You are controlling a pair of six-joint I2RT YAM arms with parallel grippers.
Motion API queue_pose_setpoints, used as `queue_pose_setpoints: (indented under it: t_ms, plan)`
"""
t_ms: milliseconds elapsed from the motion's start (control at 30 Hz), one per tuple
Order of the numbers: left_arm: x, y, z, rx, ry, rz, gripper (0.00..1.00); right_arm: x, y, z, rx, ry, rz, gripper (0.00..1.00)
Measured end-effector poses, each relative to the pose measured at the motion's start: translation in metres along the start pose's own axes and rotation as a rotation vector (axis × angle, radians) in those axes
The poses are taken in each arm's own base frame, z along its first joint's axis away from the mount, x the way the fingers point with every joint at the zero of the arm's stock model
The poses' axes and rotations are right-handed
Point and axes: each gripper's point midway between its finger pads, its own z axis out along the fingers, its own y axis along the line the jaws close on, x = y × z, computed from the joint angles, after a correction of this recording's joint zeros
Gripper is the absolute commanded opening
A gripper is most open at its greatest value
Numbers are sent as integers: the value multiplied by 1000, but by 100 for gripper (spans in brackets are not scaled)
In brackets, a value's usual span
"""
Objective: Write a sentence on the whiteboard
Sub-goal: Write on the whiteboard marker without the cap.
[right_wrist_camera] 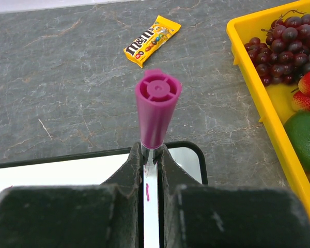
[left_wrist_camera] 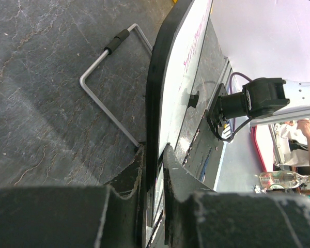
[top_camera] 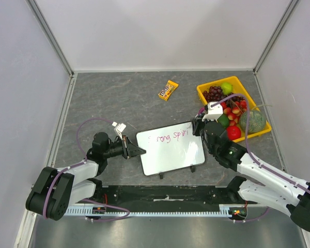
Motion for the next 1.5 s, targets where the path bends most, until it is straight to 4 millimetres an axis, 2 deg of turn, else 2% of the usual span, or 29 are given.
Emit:
queue_pose_setpoints:
  t_ms: [200,500,800,1500]
  plan:
    - [0,0,0,0,0,0,2,-3,0,-3,-7,-8,7,0]
    - [0,0,0,0,0,0,2,-23,-3,-19,-32,-67,51,0]
    - [0,0,0,0,0,0,2,5,-11,-14,-5,-1,15,0]
    - [0,0,0,0,1,-1,2,10,-7,-9,-14,14,17,0]
